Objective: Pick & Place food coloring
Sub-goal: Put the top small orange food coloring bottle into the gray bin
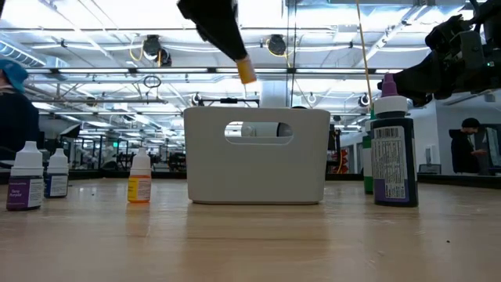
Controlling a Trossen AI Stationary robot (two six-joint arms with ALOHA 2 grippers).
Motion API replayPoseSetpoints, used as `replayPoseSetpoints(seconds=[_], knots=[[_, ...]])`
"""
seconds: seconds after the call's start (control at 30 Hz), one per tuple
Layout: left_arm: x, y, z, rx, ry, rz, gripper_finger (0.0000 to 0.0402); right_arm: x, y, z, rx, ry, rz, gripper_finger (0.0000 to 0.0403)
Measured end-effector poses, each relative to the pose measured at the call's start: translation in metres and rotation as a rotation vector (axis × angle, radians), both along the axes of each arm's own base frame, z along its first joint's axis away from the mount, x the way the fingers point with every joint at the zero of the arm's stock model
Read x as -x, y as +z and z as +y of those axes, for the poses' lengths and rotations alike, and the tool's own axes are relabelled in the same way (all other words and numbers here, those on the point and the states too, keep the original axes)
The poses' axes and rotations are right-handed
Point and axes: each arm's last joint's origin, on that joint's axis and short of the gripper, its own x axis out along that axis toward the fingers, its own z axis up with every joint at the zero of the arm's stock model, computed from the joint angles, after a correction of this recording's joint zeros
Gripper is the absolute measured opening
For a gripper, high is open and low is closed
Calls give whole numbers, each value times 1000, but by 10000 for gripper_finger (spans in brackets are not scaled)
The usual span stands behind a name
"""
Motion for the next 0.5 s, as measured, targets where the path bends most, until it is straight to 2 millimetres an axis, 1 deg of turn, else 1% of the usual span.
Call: replayPoseSetpoints(seconds=[0.1,0.2,0.33,0.5], knots=[[-14,-13,0,32,-39,35,55,0,0,0,0,0,0,77],[-23,-35,2,59,-53,104,55,0,0,0,0,0,0,77],[-31,-59,3,56,-40,178,55,0,0,0,0,0,0,77],[-38,-80,2,81,-39,222,55,0,0,0,0,0,1,77]])
